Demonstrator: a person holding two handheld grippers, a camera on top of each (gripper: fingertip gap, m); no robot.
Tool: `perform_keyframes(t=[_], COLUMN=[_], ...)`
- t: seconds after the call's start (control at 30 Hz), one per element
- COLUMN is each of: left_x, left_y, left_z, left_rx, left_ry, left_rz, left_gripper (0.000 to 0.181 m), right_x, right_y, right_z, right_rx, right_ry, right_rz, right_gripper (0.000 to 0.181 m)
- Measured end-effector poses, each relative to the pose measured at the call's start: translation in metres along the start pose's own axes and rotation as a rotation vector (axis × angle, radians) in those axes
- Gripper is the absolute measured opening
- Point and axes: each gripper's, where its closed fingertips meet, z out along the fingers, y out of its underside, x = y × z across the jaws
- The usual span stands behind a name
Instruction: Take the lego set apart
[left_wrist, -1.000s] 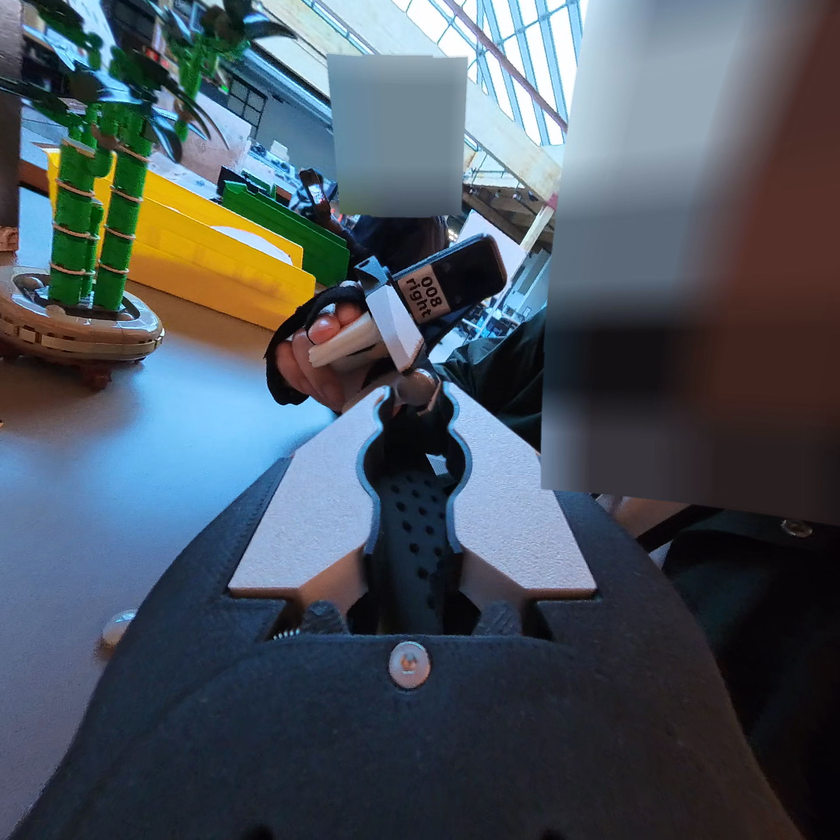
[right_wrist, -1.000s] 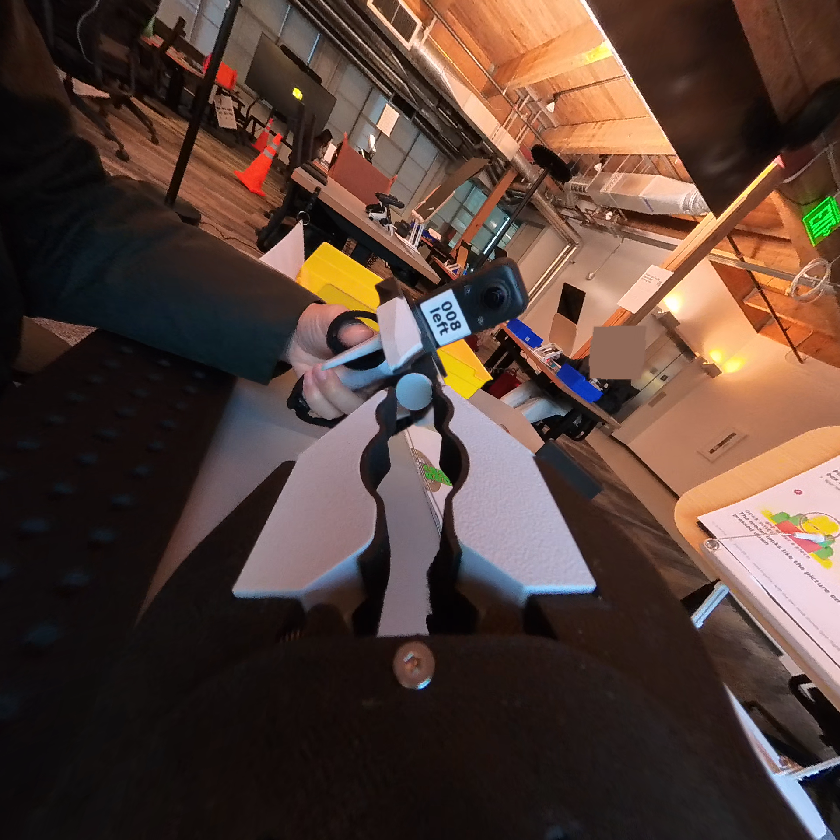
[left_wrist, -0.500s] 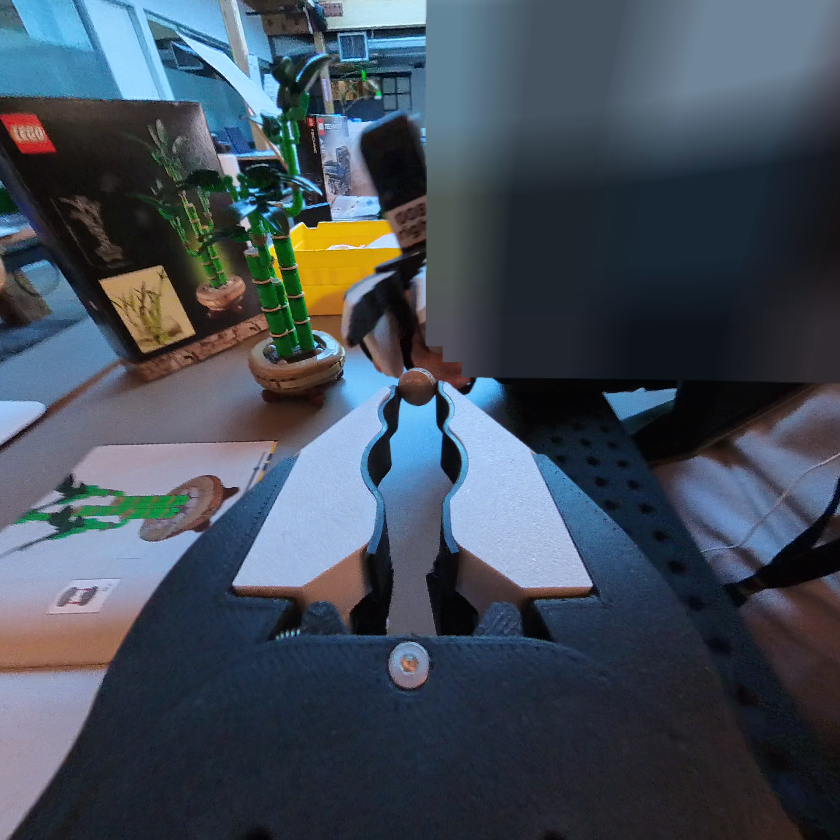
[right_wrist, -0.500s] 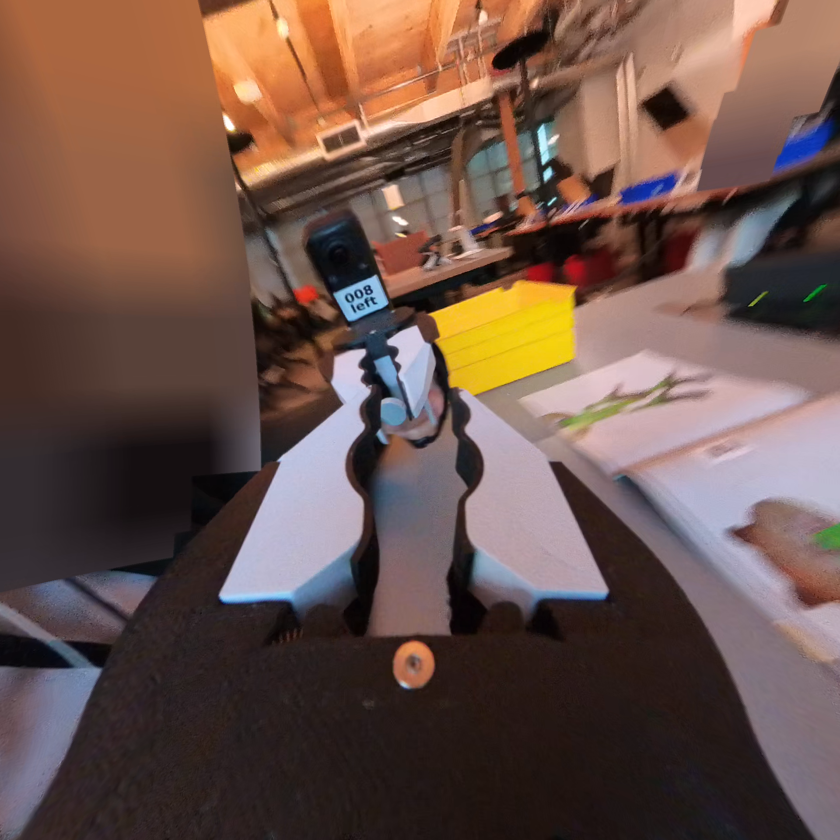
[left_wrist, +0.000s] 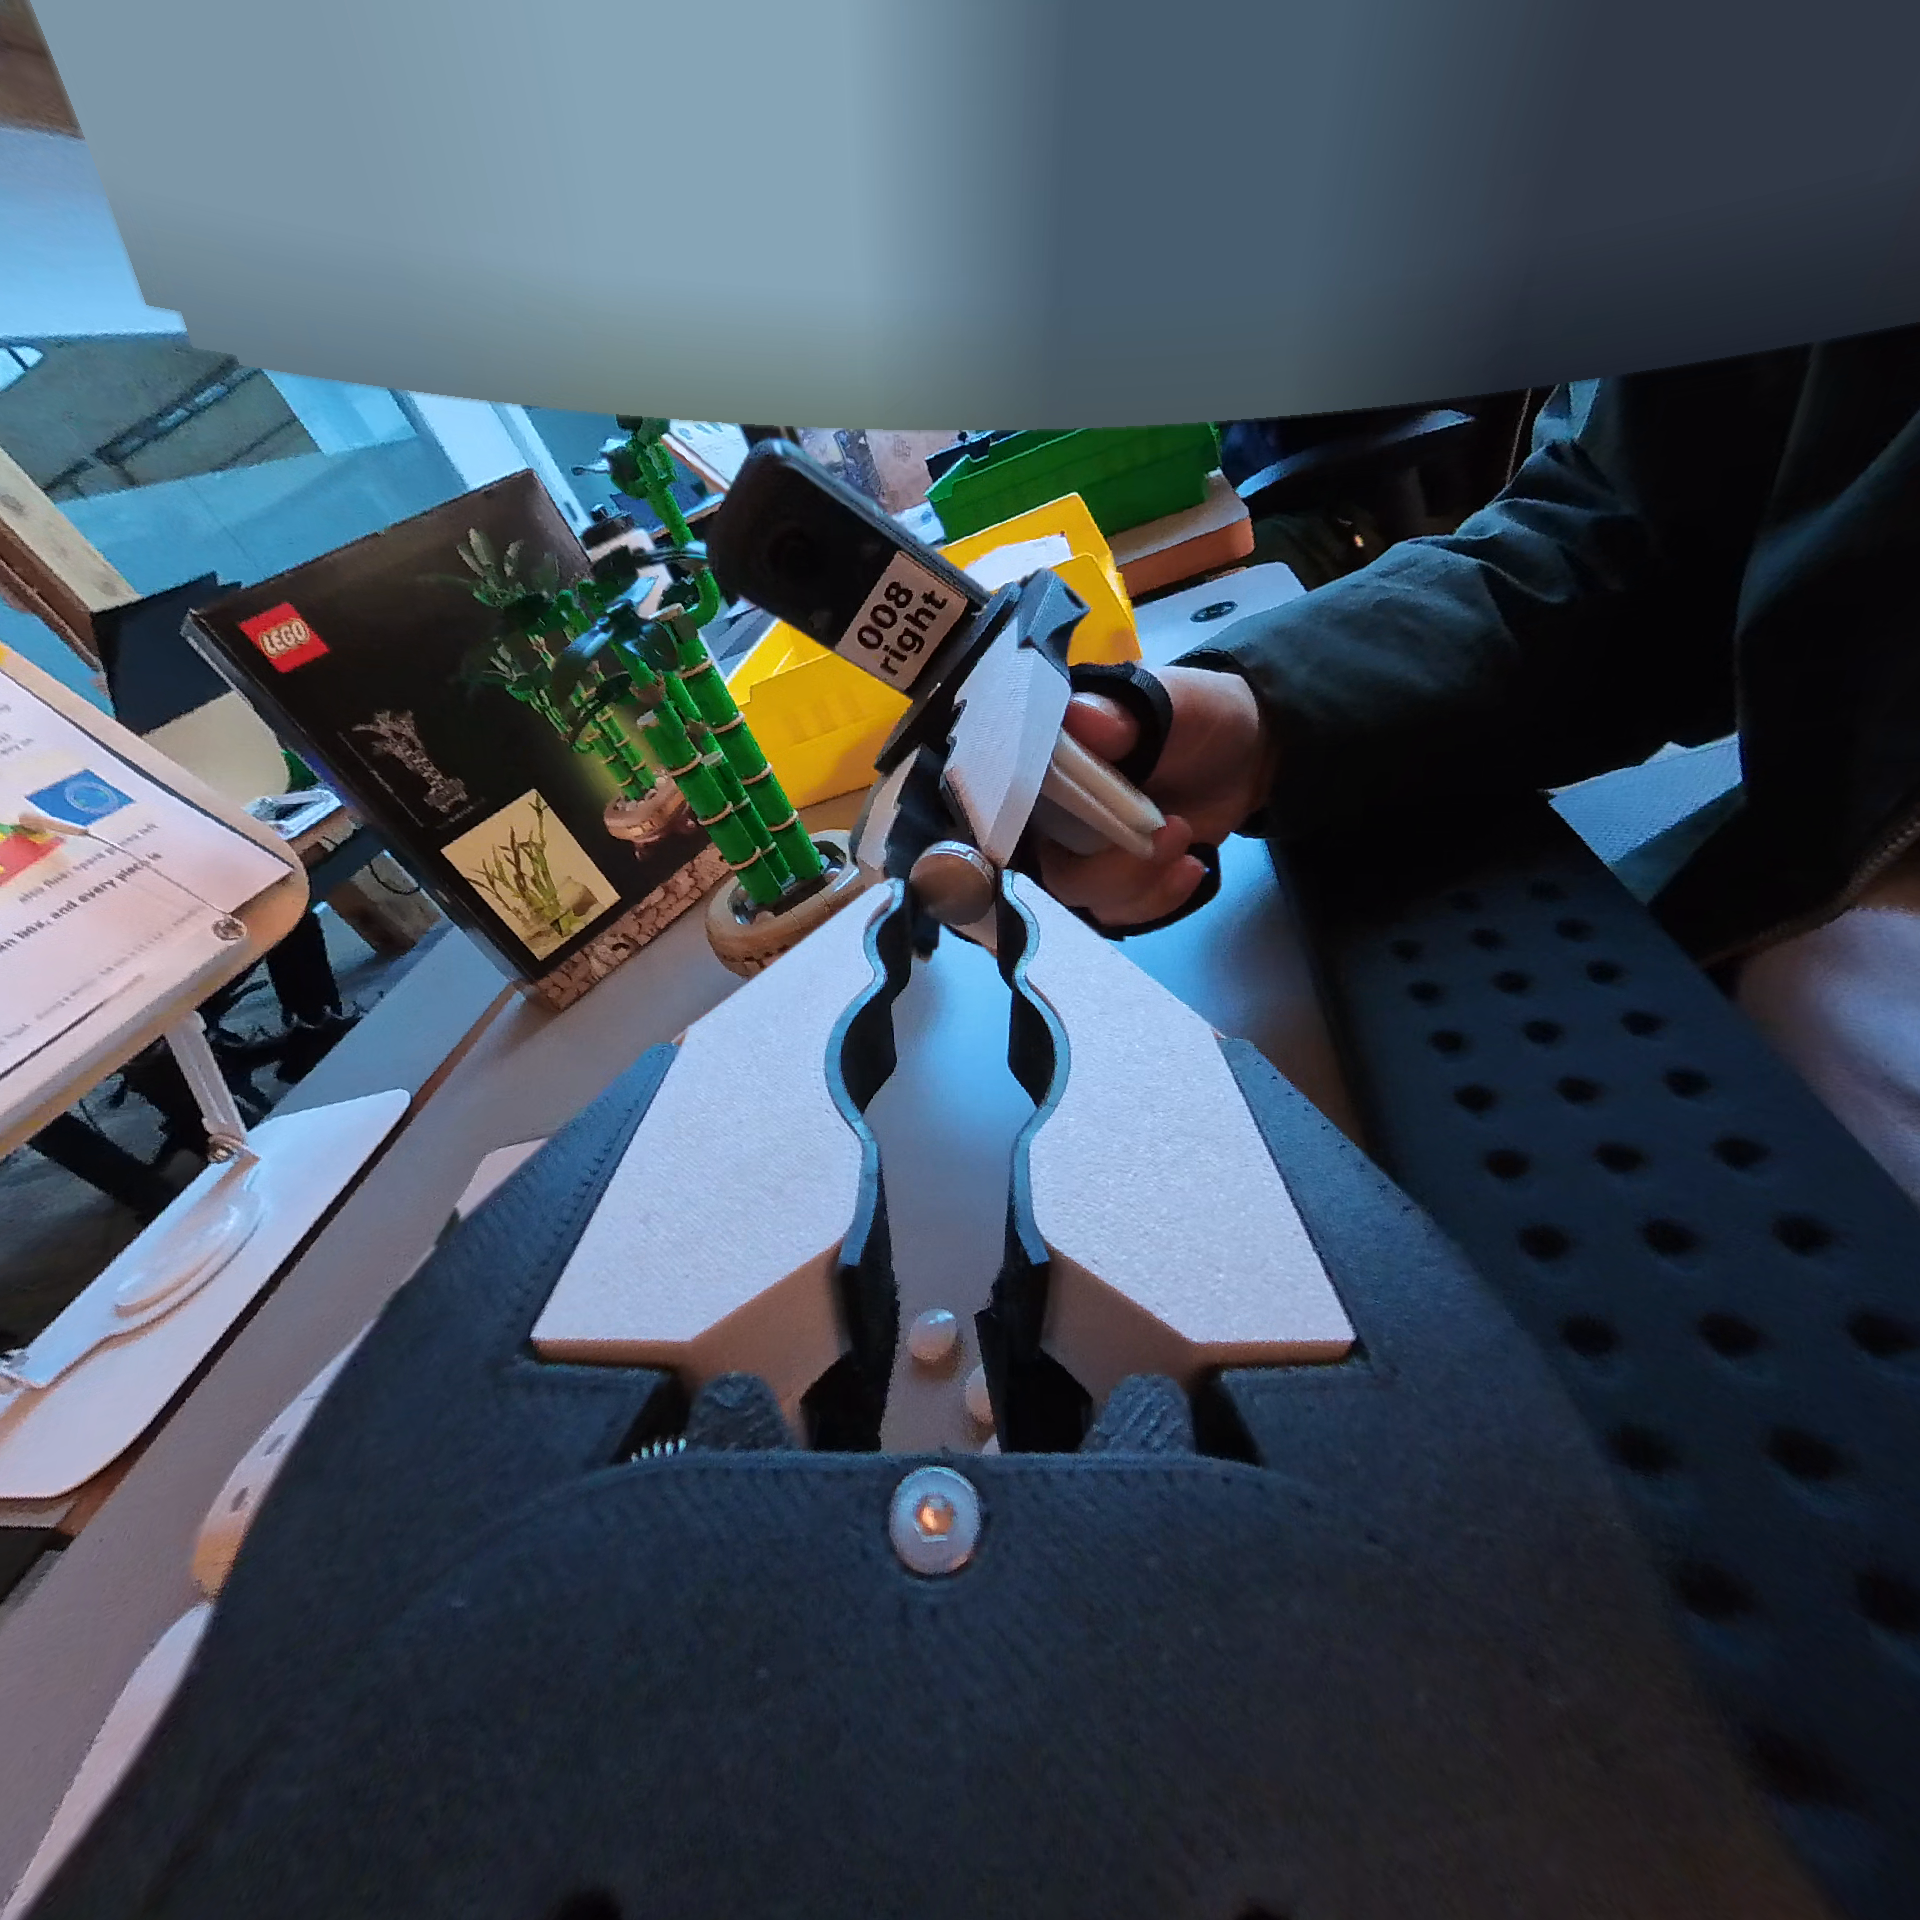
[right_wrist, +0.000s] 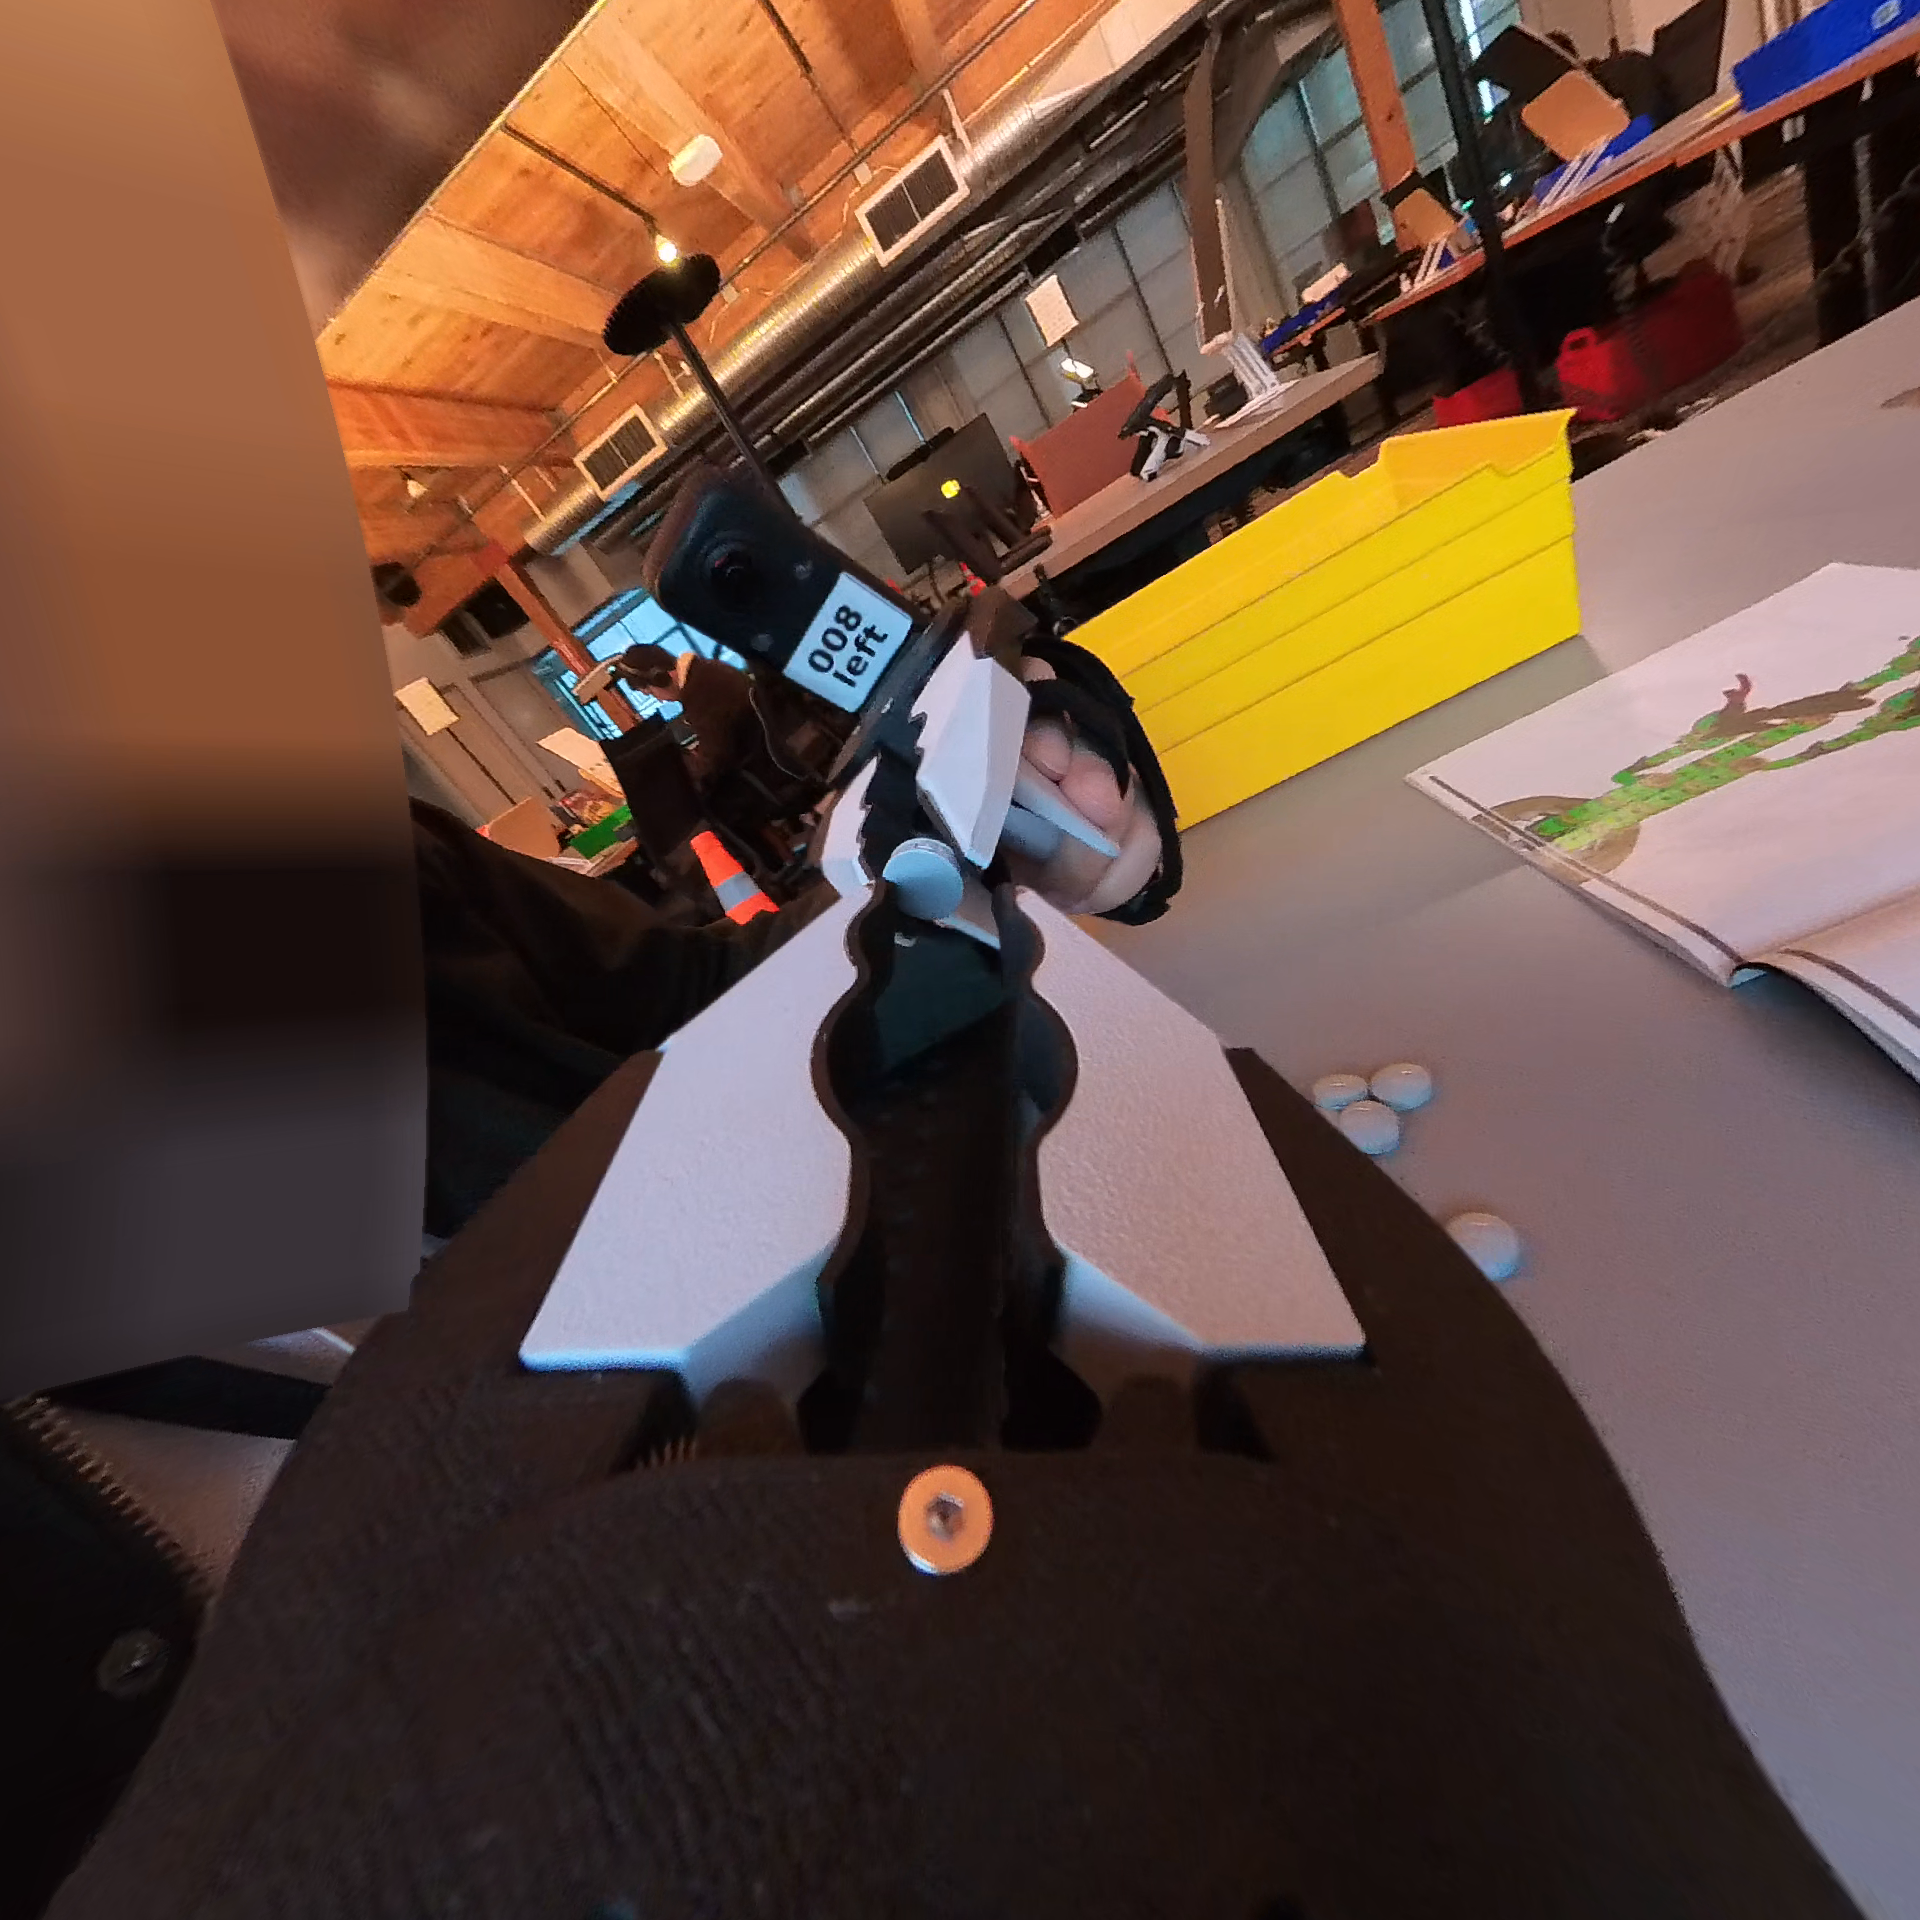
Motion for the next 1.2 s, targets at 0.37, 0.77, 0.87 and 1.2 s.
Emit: perform_keyframes(t=[0.37, 0.77, 0.87, 1.2], left_x=[0.007, 0.016, 0.013, 0.006], left_y=[0.003, 0.011, 0.014, 0.019], left_z=[0.005, 0.013, 0.013, 0.01], left_rx=[-0.011, -0.052, -0.058, -0.064], left_ry=[0.003, 0.035, 0.025, 0.011], left_rz=[0.064, 0.051, 0.036, 0.003], left_gripper=[0.014, 0.014, 0.014, 0.014], right_x=[-0.005, 0.105, 0.13, 0.193], right_y=[0.007, -0.017, -0.001, -0.036], right_z=[-0.006, -0.228, -0.223, -0.217], right_rx=[-0.014, -0.053, -0.151, -0.189], right_ry=[0.144, 1.208, 1.161, 1.164], right_rz=[-0.021, -0.43, -0.365, -0.394], right_gripper=[0.022, 0.121, 0.098, 0.045])
